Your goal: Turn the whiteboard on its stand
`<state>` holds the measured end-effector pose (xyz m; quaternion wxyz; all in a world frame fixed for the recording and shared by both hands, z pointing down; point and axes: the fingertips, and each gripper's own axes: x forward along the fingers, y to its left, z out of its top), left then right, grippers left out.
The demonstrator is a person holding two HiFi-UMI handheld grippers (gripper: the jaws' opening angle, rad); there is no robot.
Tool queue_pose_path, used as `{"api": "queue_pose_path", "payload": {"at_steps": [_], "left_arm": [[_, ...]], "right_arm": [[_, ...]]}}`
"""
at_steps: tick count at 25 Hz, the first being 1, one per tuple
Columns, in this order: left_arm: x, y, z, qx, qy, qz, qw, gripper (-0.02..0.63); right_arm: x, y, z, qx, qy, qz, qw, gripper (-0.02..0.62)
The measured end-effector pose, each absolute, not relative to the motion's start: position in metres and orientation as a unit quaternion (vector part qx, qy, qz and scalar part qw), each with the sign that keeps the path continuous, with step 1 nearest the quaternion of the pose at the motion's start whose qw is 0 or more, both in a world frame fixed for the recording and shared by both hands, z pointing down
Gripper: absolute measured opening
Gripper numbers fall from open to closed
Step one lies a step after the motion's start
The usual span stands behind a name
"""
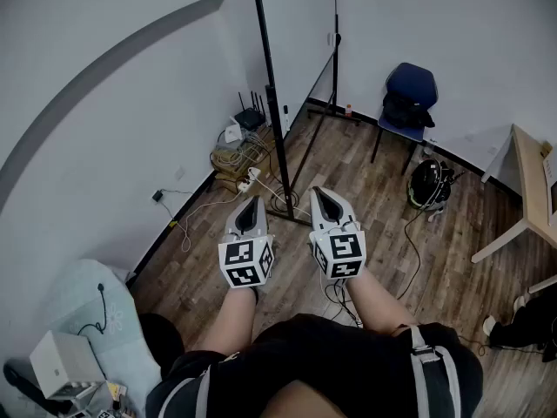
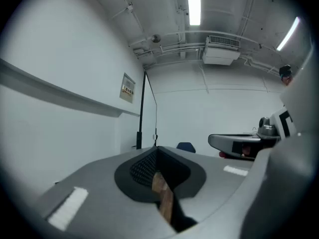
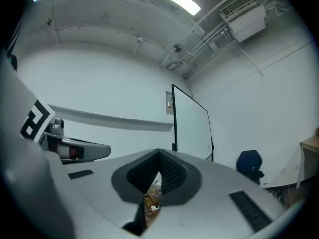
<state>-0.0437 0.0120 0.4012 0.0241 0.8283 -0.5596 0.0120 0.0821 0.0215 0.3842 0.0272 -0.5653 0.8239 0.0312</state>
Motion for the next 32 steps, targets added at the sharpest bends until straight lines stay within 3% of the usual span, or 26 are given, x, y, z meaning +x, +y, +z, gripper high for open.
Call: {"api": "queue_pose_path", "payload": {"at_steps": [23, 32], "left_arm": [[0.004, 0.004, 0.412, 0.820, -0.572, 0.017, 0.024, 0.008], [-0.008, -0.025, 0.424, 0.815, -0.579, 0.020, 0.028, 0.008]], "right_arm": [[0.118, 0.003, 0.393, -0.527, 0.849, 0.012, 0.028, 0.005], [0.106, -0.027, 0.402, -0.525, 0.851, 0.008, 0.031, 0.005]]}}
